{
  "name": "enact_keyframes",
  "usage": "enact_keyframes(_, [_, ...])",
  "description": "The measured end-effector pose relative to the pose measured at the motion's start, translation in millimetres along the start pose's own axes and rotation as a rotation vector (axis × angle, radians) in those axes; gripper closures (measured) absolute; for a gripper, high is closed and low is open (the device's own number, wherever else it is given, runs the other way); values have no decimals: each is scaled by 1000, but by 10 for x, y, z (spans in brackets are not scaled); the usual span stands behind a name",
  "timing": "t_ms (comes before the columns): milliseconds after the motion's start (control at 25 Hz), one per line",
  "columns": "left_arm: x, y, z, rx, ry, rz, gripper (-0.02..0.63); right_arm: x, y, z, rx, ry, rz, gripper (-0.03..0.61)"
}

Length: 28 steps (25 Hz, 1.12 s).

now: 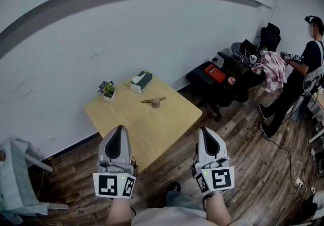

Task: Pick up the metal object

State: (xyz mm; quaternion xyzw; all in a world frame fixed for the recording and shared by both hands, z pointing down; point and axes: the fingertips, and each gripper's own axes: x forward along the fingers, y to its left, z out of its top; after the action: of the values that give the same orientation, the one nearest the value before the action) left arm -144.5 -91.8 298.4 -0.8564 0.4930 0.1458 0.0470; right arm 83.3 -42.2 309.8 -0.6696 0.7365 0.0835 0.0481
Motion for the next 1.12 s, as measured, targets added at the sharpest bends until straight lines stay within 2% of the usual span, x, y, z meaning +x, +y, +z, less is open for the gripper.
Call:
enact_keyframes(760, [1085,-394,-300,37,-15,72,609,827,-937,-206,31,-17,90,577])
enact_keyframes(1120, [1368,-511,-470,51,20,65,609,1037,-1076,-367,57,7,125,577])
